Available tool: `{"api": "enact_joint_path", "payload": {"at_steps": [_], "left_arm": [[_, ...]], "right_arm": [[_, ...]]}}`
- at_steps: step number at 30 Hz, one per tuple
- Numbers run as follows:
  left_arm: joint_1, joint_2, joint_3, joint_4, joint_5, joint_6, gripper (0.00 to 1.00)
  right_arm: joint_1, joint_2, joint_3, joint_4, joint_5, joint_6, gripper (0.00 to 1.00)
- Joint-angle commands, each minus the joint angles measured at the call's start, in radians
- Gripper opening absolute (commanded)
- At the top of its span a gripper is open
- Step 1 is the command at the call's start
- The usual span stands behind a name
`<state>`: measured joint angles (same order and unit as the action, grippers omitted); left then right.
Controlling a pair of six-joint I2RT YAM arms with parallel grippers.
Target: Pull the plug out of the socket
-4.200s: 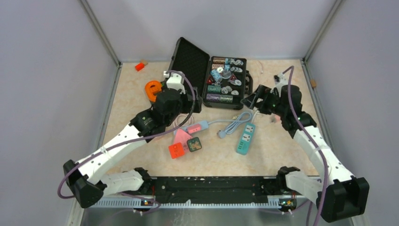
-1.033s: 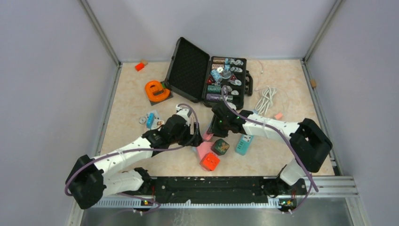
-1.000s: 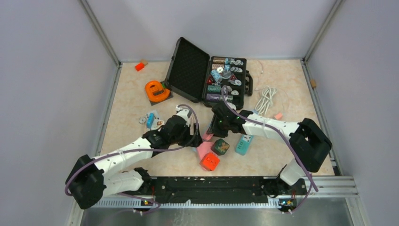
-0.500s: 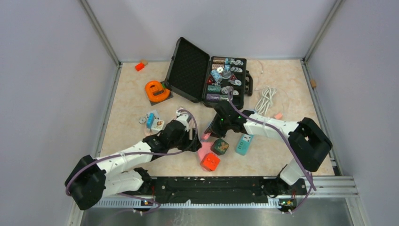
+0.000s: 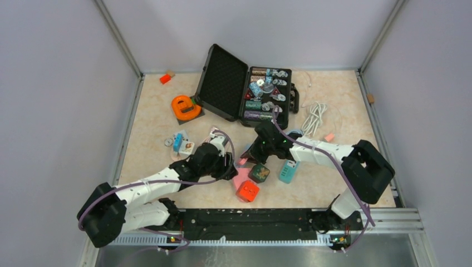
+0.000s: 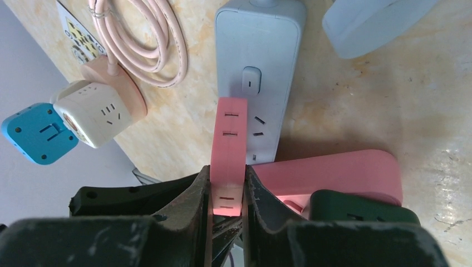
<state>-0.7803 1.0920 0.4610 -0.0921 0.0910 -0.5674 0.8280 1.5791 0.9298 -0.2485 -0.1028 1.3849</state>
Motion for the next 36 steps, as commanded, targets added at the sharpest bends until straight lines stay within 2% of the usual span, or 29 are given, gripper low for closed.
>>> {"api": "enact_joint_path", "payload": {"at_steps": [1,5,10,15,19,31,36], "left_arm": [[0.003,0.042,0.012,-0.039,-0.042,0.017,0.53],[0.003,0.099,0.051,-0.125,-0.08,0.004,0.48],[0.003,0.127,0.059,-0.157,-0.081,-0.035,0.44],[0.003,0.139,0.049,-0.182,-0.073,-0.09,0.42],[0.002,0.138,0.02,-0.185,-0.077,-0.111,0.41],[0.003,0.14,-0.013,-0.173,-0.073,-0.136,0.38],[0.002,0.146,-0.018,-0.169,-0.075,-0.139,0.37]], "right_arm": [[-0.002,-0.053,-0.012,0.049,-0.022,0.036,0.0],[-0.004,-0.08,-0.004,0.061,-0.029,0.045,0.0],[-0.017,-0.112,-0.009,0.076,-0.037,0.048,0.0],[-0.023,-0.145,-0.043,0.192,-0.069,0.048,0.0],[-0.026,-0.151,-0.043,0.208,-0.085,0.042,0.0],[-0.059,-0.216,-0.16,0.417,-0.163,0.084,0.0],[-0.061,-0.206,-0.153,0.41,-0.161,0.079,0.0]]}}
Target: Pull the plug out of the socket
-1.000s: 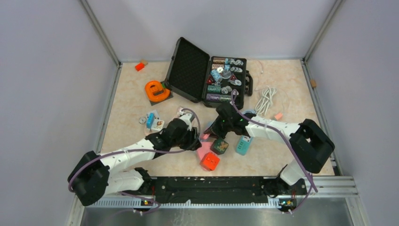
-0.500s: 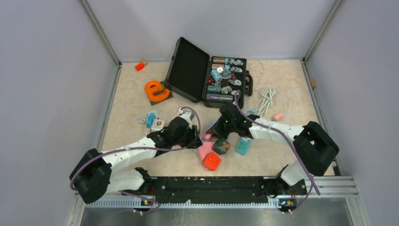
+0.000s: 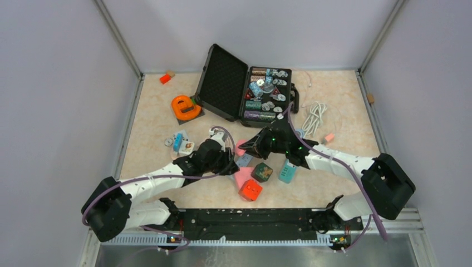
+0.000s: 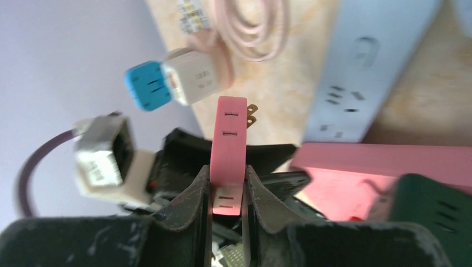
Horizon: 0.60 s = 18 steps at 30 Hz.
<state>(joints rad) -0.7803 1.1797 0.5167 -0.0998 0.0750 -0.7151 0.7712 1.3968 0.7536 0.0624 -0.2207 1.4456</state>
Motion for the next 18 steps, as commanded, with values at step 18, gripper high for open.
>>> {"api": "enact_joint_path", "payload": {"at_steps": [18], "left_arm": [[0.028,0.035,0.312,-0.173,-0.106,0.157,0.6]], "right_arm": [[-0.236,-0.3,0.13,-0.555,0.351,-0.404,0.0]]}}
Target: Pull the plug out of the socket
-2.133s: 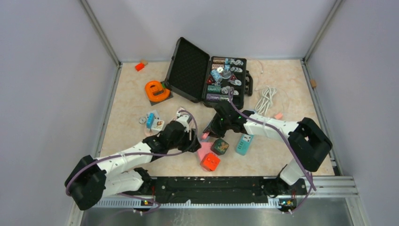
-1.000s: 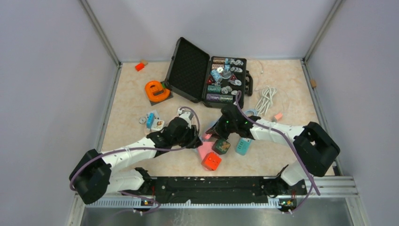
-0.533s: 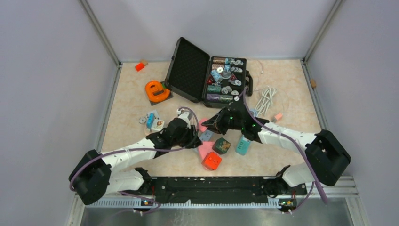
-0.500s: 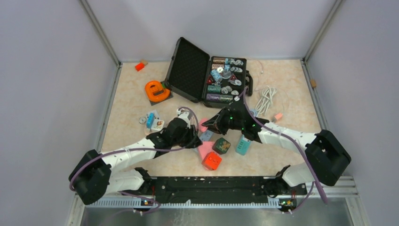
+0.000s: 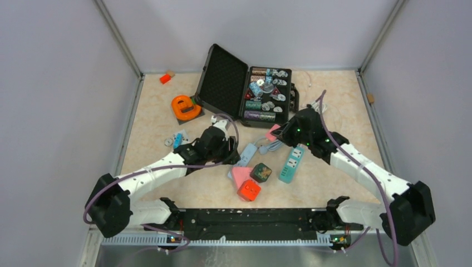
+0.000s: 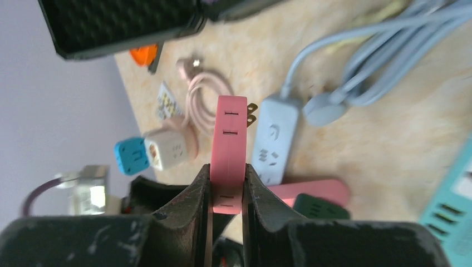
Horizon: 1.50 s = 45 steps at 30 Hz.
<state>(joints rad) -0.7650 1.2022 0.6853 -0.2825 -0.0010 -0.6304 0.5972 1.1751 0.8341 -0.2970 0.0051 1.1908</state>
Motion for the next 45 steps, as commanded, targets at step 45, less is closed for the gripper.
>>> {"api": "enact_joint_path", "payload": {"at_steps": [45], "left_arm": [[0.052,-0.046,0.184,0.025,-0.008,0.141,0.98]], "right_arm": [[-0.648,-0.194,-0.412,0.041,-0.165,-0.347,0.26]]}}
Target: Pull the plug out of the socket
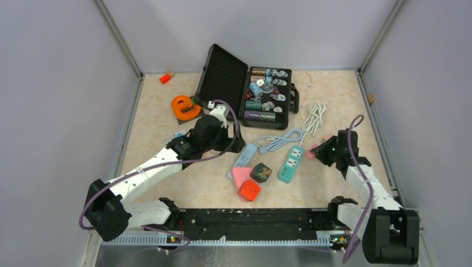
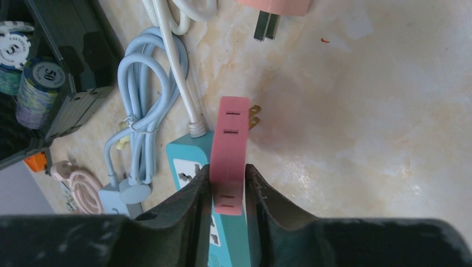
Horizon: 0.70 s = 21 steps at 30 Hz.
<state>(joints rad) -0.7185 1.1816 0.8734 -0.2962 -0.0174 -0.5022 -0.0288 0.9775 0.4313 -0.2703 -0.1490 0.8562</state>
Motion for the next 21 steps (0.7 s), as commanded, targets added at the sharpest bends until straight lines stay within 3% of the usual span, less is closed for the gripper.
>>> {"api": "enact_joint_path", "payload": {"at_steps": [1,7,15,21], "left_arm": [[0.007,-0.025,-0.002,0.039,0.009,0.014,0.98],[0.007,-0.028,0.001,0.031,0.01,0.017,0.98],[0.007,-0.029,-0.002,0.025,0.003,0.013,0.99],[0.008,-0.016,0.006,0.022,0.0,0.011,0.99]], "right_arm": [[-0.025,0.001,-0.017,0.013,-0.012,-0.01,0.3],[-0.043,-0.013,-0.033,-0.039,0.023,0.002,0.41],[-0.043,-0.071,0.027,-0.212,0.189,-0.003,0.57],[-0.043,-0.134,0.085,-0.268,0.221,-0.019,0.61]]}}
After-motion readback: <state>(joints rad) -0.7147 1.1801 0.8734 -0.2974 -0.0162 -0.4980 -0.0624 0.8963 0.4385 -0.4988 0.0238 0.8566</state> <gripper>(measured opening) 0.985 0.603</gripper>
